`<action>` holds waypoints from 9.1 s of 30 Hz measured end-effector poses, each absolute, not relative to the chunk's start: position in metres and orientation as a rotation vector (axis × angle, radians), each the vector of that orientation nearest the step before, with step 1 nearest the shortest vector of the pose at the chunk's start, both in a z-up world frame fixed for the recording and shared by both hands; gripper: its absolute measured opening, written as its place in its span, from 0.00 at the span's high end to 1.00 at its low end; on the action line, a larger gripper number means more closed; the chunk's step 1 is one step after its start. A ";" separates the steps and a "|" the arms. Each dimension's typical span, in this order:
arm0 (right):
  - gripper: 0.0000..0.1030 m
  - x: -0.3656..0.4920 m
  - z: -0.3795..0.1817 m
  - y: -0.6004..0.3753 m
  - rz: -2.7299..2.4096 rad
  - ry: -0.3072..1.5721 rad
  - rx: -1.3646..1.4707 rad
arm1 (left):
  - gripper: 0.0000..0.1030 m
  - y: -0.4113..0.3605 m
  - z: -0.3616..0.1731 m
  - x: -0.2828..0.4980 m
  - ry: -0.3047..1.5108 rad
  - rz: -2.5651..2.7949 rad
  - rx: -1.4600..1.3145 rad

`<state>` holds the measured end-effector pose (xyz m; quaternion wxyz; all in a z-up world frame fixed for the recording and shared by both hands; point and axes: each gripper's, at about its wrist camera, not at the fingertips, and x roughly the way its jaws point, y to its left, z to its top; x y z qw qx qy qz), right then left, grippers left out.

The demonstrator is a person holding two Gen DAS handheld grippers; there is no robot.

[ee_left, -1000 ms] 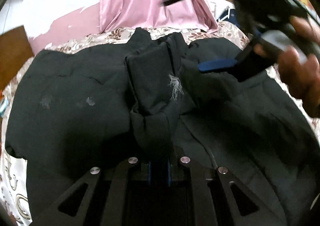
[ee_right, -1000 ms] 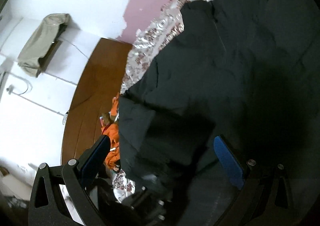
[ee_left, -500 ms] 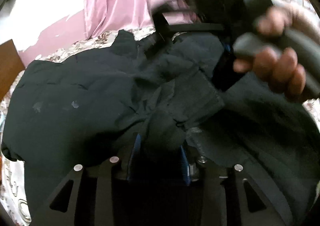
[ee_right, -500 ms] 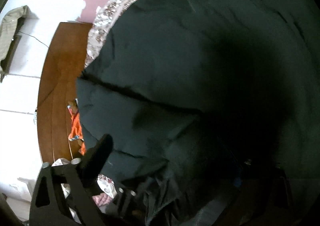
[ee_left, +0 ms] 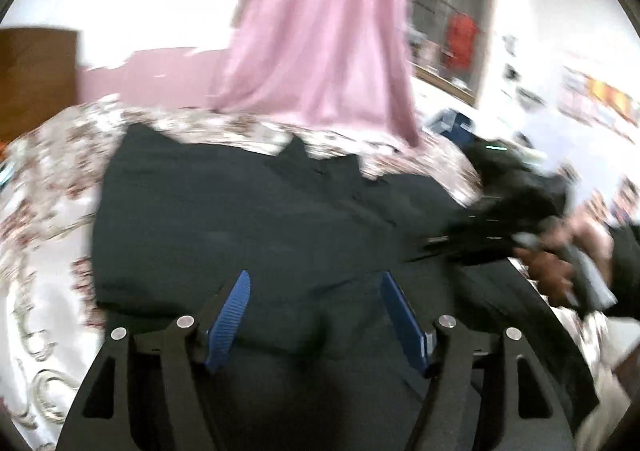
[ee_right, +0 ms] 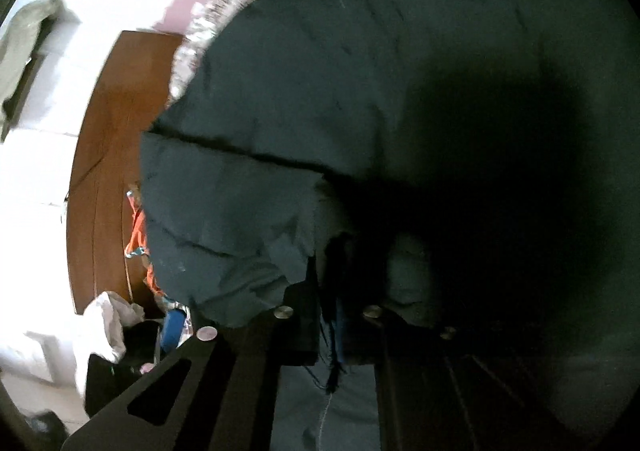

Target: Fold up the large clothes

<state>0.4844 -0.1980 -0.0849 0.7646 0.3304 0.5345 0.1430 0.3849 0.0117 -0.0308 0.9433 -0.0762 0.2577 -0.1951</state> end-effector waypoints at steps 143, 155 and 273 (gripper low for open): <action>0.95 0.628 0.035 -0.334 0.167 0.733 0.191 | 0.95 -0.033 -0.001 0.719 0.886 -0.545 -0.345; 0.95 0.563 0.014 -0.325 0.333 0.733 0.116 | 0.95 -0.026 -0.031 0.662 0.891 -0.620 -0.222; 0.03 0.476 0.102 -0.289 0.183 0.681 0.077 | 0.01 -0.085 0.074 0.521 0.713 -0.319 0.018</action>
